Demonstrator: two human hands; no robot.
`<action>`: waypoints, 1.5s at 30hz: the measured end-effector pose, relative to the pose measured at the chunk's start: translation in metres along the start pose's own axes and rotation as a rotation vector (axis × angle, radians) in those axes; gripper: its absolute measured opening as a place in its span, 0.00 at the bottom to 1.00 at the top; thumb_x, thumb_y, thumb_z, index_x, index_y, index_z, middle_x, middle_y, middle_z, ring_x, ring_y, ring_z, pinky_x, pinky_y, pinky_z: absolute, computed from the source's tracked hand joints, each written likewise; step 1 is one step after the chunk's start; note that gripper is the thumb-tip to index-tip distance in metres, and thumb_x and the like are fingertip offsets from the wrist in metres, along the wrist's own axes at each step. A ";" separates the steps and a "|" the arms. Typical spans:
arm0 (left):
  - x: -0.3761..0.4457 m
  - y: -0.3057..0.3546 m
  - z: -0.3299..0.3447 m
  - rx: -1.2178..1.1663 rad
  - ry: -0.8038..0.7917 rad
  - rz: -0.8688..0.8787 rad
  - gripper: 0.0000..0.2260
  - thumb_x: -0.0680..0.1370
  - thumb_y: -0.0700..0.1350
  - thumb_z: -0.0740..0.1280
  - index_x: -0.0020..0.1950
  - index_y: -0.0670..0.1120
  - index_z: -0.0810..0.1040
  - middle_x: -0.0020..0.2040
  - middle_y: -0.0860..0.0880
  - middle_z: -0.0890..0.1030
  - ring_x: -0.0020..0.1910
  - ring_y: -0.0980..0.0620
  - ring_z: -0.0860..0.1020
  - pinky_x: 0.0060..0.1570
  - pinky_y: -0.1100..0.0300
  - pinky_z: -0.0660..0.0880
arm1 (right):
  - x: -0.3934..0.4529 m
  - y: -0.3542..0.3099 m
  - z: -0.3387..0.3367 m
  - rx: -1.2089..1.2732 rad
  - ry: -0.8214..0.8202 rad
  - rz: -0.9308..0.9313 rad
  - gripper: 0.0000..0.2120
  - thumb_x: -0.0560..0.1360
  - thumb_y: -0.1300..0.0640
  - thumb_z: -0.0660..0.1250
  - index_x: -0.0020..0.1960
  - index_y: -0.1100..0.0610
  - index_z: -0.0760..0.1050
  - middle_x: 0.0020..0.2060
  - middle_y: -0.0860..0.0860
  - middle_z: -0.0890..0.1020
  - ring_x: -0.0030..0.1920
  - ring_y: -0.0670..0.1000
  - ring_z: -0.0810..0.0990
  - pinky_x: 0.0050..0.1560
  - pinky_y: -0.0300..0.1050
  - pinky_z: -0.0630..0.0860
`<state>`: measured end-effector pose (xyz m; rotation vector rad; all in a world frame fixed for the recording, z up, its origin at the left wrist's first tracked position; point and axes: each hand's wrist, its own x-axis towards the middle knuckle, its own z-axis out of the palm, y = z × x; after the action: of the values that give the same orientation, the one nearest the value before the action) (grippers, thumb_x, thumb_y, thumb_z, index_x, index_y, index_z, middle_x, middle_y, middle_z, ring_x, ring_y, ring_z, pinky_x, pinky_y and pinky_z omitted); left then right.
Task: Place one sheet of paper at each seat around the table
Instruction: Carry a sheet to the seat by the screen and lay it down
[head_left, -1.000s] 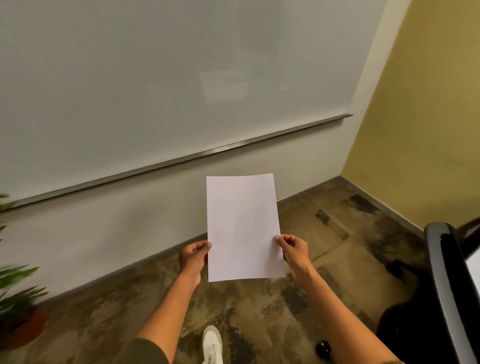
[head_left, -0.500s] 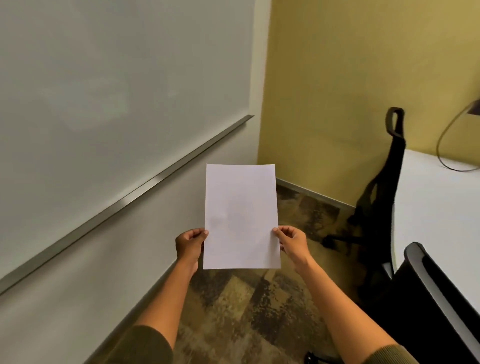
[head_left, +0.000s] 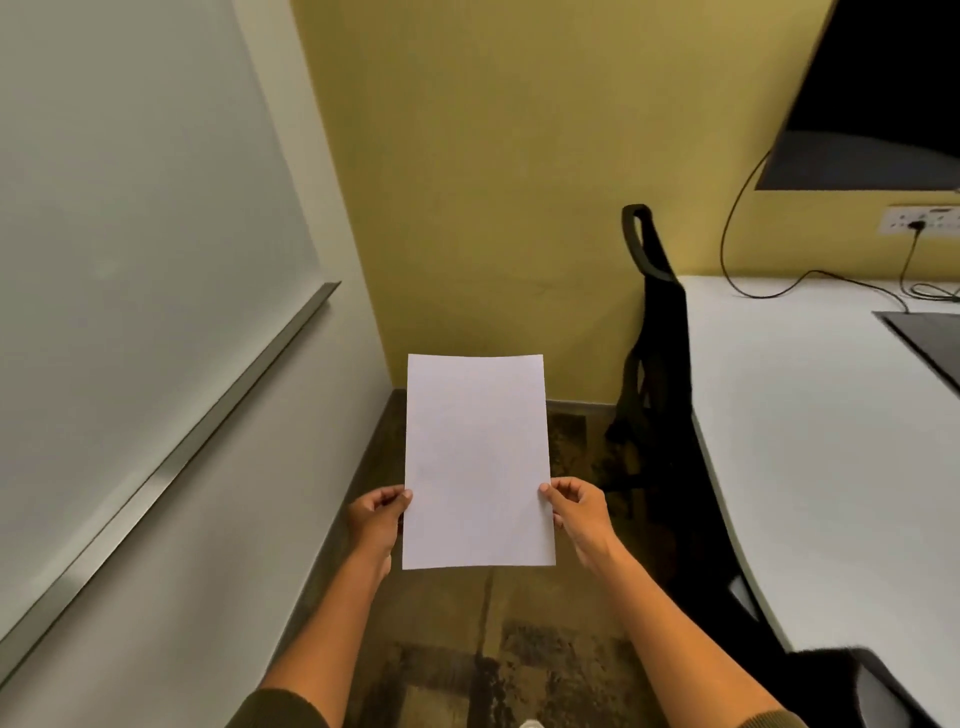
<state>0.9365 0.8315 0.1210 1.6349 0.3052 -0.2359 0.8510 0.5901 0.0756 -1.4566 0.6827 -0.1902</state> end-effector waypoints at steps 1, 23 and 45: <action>0.017 0.007 0.020 0.007 -0.025 0.008 0.10 0.76 0.35 0.69 0.56 0.33 0.79 0.54 0.36 0.82 0.50 0.43 0.79 0.56 0.51 0.76 | 0.018 -0.005 -0.008 -0.003 0.018 -0.004 0.05 0.77 0.55 0.69 0.49 0.56 0.81 0.49 0.50 0.84 0.52 0.52 0.82 0.51 0.45 0.80; 0.153 0.043 0.460 0.398 -0.983 -0.056 0.03 0.76 0.38 0.70 0.48 0.43 0.82 0.47 0.46 0.84 0.48 0.48 0.82 0.46 0.55 0.80 | 0.151 -0.029 -0.244 0.259 0.928 0.206 0.09 0.76 0.61 0.70 0.54 0.64 0.79 0.52 0.61 0.83 0.53 0.60 0.82 0.60 0.58 0.79; 0.097 0.028 0.643 0.615 -1.273 -0.117 0.05 0.74 0.39 0.70 0.41 0.47 0.82 0.46 0.47 0.84 0.48 0.47 0.82 0.52 0.53 0.80 | 0.153 -0.019 -0.344 0.424 1.332 0.311 0.09 0.75 0.61 0.71 0.54 0.63 0.80 0.49 0.60 0.83 0.47 0.57 0.80 0.55 0.57 0.77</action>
<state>1.0558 0.1945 0.0589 1.7150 -0.7119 -1.4761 0.7957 0.2179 0.0584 -0.6412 1.7804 -1.0349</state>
